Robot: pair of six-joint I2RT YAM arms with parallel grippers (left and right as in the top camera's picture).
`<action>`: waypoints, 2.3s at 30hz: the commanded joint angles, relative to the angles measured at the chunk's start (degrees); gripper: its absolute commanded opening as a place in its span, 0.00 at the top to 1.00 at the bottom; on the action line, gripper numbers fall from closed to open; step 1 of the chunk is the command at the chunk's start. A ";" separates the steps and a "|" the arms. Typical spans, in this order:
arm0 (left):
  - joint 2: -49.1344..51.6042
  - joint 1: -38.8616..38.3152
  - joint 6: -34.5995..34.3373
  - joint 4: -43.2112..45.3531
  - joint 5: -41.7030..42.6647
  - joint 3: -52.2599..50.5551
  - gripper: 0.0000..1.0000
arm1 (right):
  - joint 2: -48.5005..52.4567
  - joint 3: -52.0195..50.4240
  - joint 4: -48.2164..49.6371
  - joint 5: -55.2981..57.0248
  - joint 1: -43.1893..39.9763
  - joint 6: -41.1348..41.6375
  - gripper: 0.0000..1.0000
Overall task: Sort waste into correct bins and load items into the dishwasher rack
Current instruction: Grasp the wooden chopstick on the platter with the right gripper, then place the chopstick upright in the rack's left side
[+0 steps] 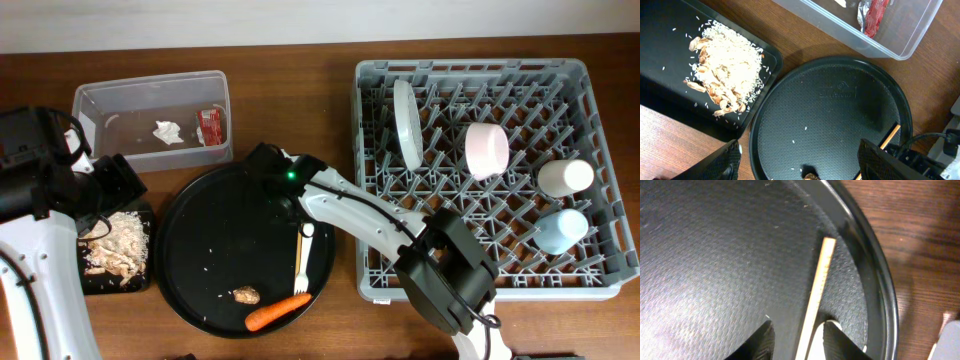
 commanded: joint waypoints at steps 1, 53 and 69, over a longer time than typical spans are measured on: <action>-0.28 0.24 -0.35 0.09 0.63 0.35 0.26 | 0.85 -3.58 2.34 2.75 -0.33 2.27 0.63; -0.28 0.24 -0.35 -0.02 0.61 0.31 0.26 | -22.67 6.38 -21.92 2.97 -21.73 -17.77 0.96; -0.28 0.24 -0.35 -0.09 0.61 0.31 0.26 | -20.50 -2.05 -17.64 -6.08 -24.17 -24.59 0.96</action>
